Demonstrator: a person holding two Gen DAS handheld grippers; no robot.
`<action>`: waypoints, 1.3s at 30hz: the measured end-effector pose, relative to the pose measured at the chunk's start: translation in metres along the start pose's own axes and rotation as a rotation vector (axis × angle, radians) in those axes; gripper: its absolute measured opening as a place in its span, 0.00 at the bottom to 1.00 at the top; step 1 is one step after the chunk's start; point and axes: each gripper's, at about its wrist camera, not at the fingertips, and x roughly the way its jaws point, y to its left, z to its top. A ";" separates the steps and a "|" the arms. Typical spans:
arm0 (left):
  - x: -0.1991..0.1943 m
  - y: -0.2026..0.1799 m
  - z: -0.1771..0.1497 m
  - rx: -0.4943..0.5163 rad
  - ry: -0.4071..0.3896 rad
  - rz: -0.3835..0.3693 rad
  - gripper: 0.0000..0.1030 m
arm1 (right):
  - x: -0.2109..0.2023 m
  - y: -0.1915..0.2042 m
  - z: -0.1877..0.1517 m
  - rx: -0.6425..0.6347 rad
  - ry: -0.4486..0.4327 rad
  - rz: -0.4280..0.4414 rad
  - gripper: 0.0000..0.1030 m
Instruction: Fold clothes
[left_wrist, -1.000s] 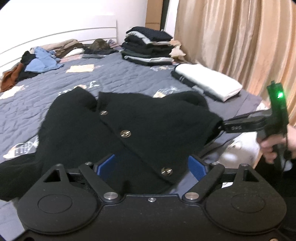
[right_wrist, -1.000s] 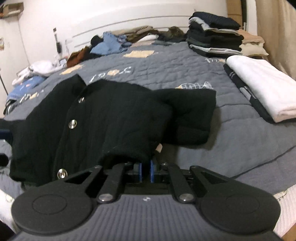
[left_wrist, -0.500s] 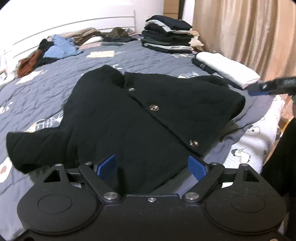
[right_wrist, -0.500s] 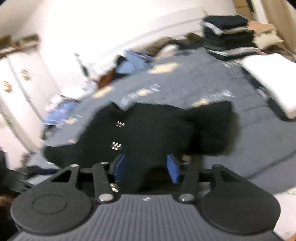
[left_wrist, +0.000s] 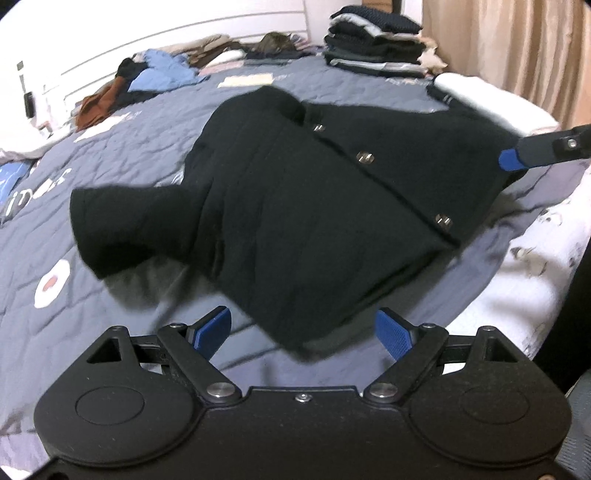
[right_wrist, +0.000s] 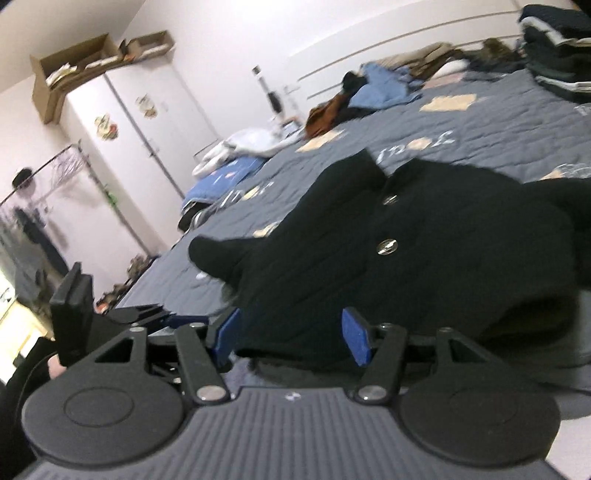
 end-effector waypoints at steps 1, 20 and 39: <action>0.001 0.001 -0.001 -0.001 0.004 0.008 0.82 | 0.002 0.002 0.000 0.004 0.001 0.004 0.58; 0.024 0.003 -0.013 -0.008 -0.018 0.051 0.24 | 0.018 0.014 -0.003 0.033 0.017 0.039 0.58; -0.074 0.039 0.007 -0.103 -0.100 0.021 0.00 | 0.002 0.013 0.002 0.057 -0.033 0.089 0.58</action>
